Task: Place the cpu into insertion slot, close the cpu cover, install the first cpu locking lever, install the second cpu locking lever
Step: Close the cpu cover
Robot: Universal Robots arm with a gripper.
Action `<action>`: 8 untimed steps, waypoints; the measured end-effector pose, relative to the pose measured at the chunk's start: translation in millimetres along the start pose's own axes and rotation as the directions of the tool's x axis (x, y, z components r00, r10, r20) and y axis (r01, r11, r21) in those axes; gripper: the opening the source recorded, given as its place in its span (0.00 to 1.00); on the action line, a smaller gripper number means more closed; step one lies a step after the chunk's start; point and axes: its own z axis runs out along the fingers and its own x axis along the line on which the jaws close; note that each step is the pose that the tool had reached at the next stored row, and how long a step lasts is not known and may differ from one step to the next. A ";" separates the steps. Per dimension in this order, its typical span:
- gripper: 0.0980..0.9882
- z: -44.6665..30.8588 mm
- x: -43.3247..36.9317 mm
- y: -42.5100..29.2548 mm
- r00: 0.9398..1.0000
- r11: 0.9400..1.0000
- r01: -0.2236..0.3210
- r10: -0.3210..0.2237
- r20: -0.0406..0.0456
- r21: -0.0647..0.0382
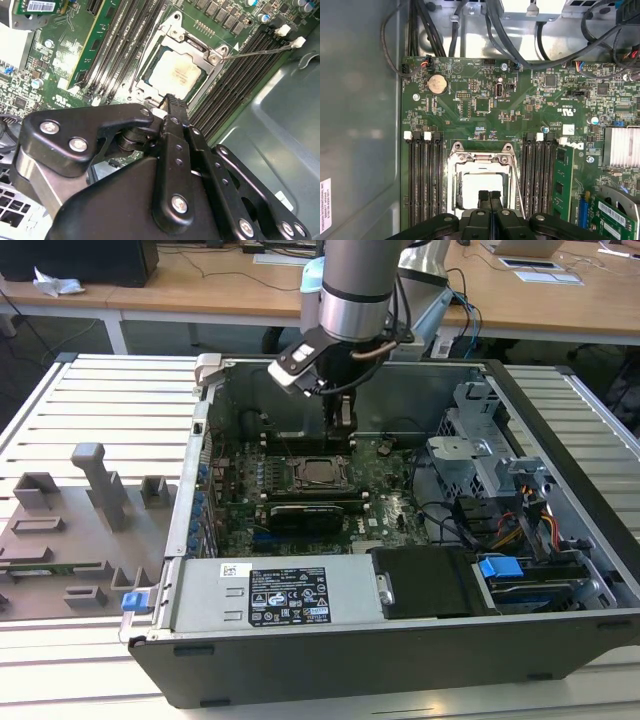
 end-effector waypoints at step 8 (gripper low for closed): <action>0.01 -0.2 0.0 0.0 1.000 1.000 0.000 0.000 0.000 0.000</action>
